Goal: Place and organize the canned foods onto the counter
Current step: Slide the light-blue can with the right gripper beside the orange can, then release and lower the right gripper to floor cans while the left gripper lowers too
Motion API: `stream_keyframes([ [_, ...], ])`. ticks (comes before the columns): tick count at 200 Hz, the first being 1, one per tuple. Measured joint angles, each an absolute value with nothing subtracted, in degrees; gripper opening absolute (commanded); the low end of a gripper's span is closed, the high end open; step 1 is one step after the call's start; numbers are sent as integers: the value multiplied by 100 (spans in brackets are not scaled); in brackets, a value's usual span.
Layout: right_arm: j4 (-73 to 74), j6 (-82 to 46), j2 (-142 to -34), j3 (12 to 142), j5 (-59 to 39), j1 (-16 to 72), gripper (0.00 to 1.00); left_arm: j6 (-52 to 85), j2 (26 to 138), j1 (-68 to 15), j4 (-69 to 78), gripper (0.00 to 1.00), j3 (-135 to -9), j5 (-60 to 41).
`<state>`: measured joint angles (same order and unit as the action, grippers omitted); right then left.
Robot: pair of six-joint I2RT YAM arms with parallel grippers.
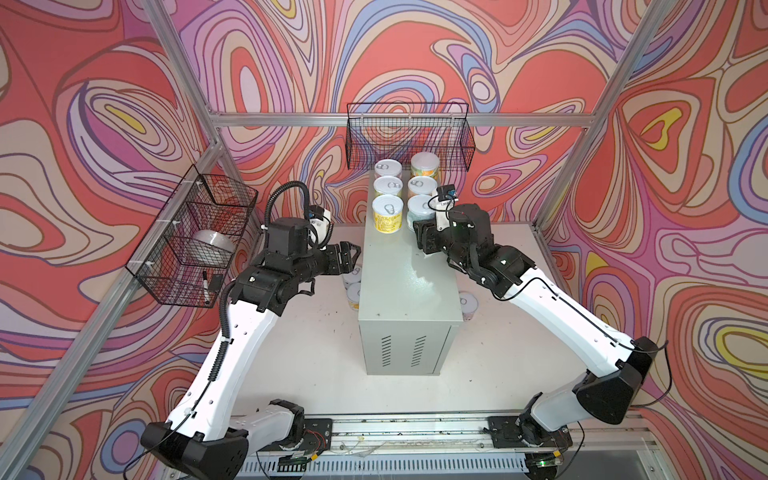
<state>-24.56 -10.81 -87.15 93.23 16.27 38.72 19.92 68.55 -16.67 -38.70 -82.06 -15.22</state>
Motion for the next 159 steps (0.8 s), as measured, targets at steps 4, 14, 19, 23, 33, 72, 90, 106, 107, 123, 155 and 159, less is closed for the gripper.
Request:
stream_keyframes([
  [4,-2458,-1081,-8722,9332,1623,3868,67,1997,6860,-1658,-3870,82,-8204,-1525],
  [14,-2471,-1083,-8737,9356,1621,3861,67,1999,6873,-1643,-3852,82,-8195,-1525],
  [19,-2473,-1085,-8746,9367,1619,3859,67,2001,6882,-1638,-3837,82,-8195,-1525],
  [23,-2475,-1087,-8755,9376,1619,3857,68,2001,6888,-1636,-3828,82,-8193,-1525],
  [33,-2477,-1105,-8761,9386,1612,3852,70,2001,6901,-1621,-3806,82,-8189,-1529],
  [72,-2480,-1177,-8757,9476,1559,3828,76,1999,6914,-1605,-3758,83,-8182,-1559],
  [90,-2502,-1238,-8722,9485,1549,3826,78,1999,6914,-1605,-3732,85,-8145,-1562],
  [106,-2593,-1291,-8626,9485,1522,3822,79,1997,6914,-1605,-3734,86,-8095,-1546],
  [107,-2611,-1293,-8611,9485,1522,3822,79,1994,6914,-1605,-3734,86,-8093,-1542],
  [123,-2792,-1291,-8401,9480,1564,3822,80,1988,6904,-1601,-3739,86,-8049,-1483],
  [155,-3050,-1164,-7546,9439,1881,3820,81,1968,6720,-1601,-3739,86,-7782,-1284],
  [159,-3074,-1151,-7424,9439,1931,3822,81,1968,6672,-1601,-3736,85,-7717,-1249],
])
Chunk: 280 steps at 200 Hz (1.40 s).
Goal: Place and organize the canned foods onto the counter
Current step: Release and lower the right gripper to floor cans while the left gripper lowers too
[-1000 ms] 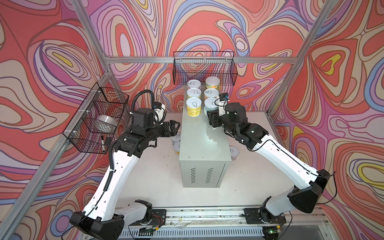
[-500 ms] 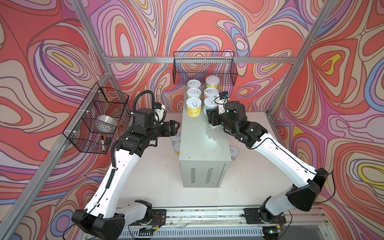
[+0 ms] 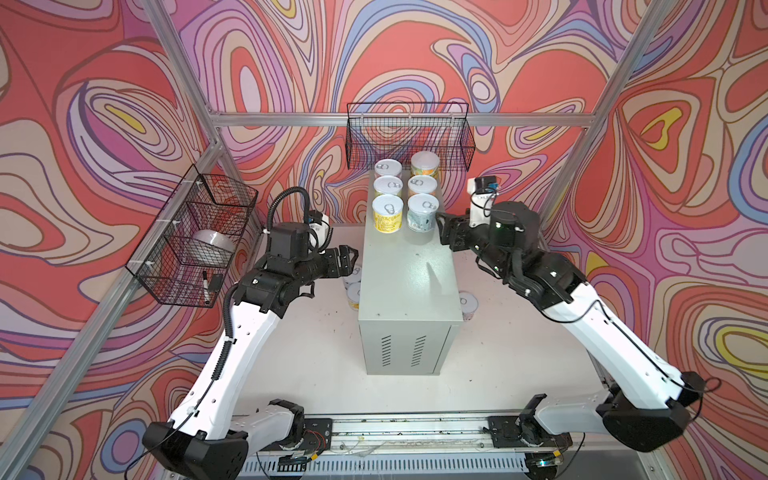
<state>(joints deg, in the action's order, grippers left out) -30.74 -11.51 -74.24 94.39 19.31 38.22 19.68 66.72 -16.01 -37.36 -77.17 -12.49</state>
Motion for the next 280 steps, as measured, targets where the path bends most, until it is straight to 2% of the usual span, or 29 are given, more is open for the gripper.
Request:
stream_keyframes([
  [49,-3284,-1151,-6475,9035,2534,3787,84,2014,6250,-1601,-3699,85,-6965,-937],
  [100,-3662,-1555,-6414,7693,2657,3577,87,2169,6189,-1601,-3494,83,-6143,-735],
  [165,-3669,-2200,-6237,6296,2473,3234,96,2536,6114,-1603,-2714,85,-5094,-626],
  [193,-3548,-2405,-6237,5780,2309,3092,96,2759,6160,-1691,-2392,86,-4589,-475],
  [240,-3159,-2711,-6455,5225,1933,2794,96,2899,6486,-2102,-1857,88,-4425,-176],
  [280,-2880,-2821,-6700,5140,1675,2624,95,2923,7207,-2300,-1323,88,-4425,102],
])
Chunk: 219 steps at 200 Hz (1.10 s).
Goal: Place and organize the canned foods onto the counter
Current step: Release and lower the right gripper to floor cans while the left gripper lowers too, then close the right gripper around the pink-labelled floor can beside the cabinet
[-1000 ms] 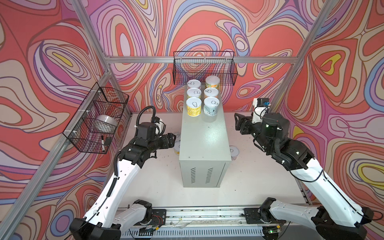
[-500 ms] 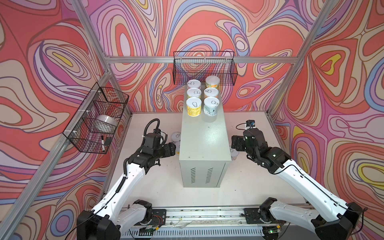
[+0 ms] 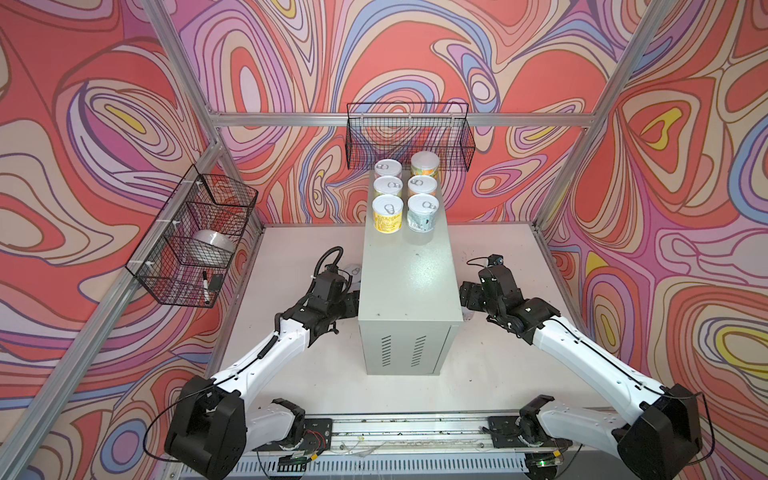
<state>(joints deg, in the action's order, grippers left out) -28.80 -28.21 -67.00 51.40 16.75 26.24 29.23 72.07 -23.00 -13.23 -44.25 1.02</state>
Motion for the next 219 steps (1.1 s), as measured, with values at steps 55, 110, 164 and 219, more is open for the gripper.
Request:
stream_keyframes([
  [55,-2622,-2871,-6928,5070,1227,2202,95,2921,7876,-2298,-1024,87,-4523,281],
  [110,-2432,-2902,-7474,4866,972,2145,97,2919,7872,-2298,-987,86,-4624,287],
  [164,-2235,-2864,-8058,4871,930,2145,96,2919,7802,-2298,-989,86,-4624,281],
  [219,-1968,-2829,-8523,4886,871,2145,95,2919,7802,-2296,-989,86,-4624,259],
])
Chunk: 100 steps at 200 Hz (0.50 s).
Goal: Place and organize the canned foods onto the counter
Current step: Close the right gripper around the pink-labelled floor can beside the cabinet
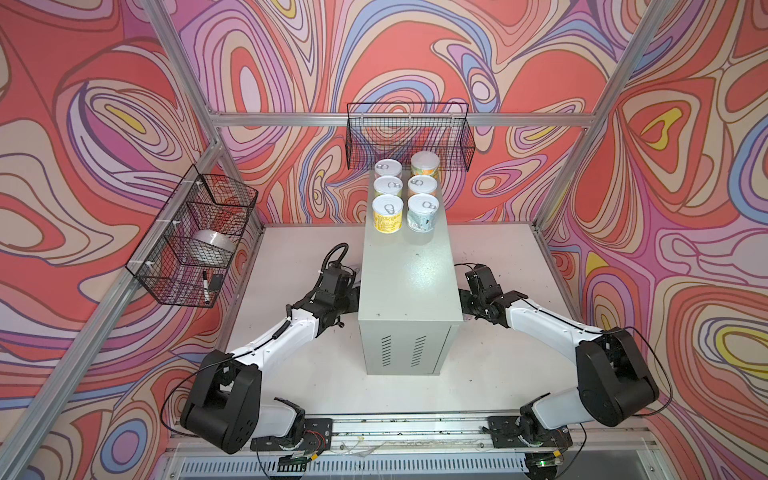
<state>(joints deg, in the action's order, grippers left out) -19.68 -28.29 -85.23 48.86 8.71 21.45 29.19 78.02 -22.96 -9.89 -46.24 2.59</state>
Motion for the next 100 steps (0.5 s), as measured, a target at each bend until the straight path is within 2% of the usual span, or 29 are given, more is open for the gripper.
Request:
stream_keyframes([
  [100,-1846,-2864,-9341,5159,1074,2145,89,2919,7802,-2296,-996,85,-4630,259],
])
